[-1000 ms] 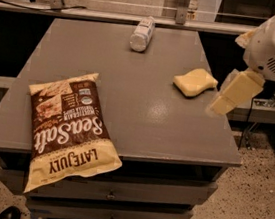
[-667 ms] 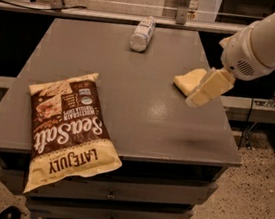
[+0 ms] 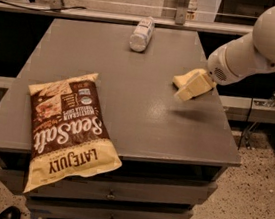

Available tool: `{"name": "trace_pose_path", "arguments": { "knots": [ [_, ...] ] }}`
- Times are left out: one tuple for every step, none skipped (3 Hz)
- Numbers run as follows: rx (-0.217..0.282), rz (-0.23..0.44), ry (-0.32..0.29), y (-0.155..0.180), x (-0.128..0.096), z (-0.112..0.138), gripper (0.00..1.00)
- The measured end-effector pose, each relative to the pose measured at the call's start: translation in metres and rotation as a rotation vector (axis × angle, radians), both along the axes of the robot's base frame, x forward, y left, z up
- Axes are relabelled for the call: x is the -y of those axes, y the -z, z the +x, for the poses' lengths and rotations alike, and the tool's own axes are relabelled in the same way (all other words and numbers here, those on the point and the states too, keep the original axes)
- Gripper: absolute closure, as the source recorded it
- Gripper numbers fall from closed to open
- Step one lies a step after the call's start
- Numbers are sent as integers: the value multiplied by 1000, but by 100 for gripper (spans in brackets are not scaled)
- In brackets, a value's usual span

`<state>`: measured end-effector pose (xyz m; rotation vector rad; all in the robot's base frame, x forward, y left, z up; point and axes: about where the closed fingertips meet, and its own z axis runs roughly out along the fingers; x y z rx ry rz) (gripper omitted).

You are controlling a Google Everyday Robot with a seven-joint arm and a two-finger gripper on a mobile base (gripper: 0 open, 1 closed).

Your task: Move sponge near brown chip bag

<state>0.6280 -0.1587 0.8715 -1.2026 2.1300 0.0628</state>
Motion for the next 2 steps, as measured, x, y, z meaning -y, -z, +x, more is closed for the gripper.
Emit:
{"name": "trace_pose_path", "arguments": {
  "knots": [
    [-36, 50, 44, 24, 1, 14, 19],
    [-61, 94, 64, 38, -6, 19, 42]
  ]
}}
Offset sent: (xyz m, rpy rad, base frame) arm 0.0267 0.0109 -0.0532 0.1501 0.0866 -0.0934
